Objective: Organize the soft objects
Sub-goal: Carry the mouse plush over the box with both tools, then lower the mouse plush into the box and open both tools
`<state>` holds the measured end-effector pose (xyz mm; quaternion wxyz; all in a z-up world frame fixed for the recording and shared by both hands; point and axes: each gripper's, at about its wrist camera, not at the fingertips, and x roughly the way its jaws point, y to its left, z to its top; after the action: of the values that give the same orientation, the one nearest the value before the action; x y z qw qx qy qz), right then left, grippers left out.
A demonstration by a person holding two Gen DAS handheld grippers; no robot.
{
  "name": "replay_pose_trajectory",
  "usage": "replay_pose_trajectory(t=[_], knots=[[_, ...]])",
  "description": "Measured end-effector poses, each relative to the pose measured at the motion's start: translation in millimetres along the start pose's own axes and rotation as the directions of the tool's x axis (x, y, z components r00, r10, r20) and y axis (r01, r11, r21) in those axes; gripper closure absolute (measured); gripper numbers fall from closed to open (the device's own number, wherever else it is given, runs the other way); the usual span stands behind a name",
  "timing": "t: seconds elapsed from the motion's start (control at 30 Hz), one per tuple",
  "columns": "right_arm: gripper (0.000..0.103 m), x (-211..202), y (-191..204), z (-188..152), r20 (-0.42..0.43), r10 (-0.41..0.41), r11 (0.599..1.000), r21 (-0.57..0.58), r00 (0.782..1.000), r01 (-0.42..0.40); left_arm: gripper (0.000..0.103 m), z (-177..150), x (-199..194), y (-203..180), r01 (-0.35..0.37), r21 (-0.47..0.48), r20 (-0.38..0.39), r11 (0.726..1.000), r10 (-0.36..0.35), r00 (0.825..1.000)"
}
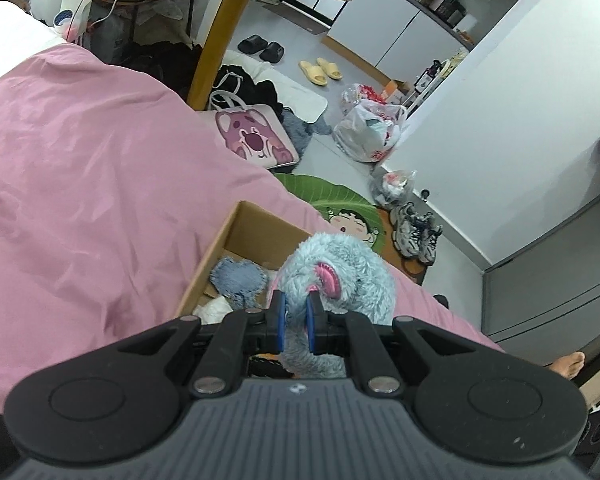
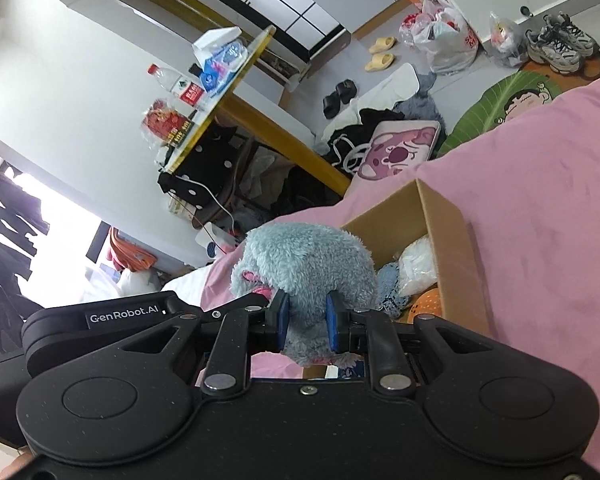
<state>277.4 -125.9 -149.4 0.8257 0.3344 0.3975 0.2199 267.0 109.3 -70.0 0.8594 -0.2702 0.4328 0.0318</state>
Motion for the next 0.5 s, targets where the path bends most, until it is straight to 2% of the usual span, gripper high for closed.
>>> replay_pose_trajectory(t=[0.27, 0.5], knots=[[0.083, 22.9, -4.4, -1.8, -0.029, -0.033, 0.999, 0.020, 0.999, 0.033, 0.094, 8.8, 26.8, 8.4, -0.038, 0.017, -0.044, 0.999, 0.039, 0.998], [0.071, 42.9, -7.4, -12.7, -0.094, -0.092, 0.996, -0.011, 0.991, 0.091, 0.092, 2.9, 50.9, 11.6, -0.129, 0.070, -0.081, 0.989, 0.134, 0.988]])
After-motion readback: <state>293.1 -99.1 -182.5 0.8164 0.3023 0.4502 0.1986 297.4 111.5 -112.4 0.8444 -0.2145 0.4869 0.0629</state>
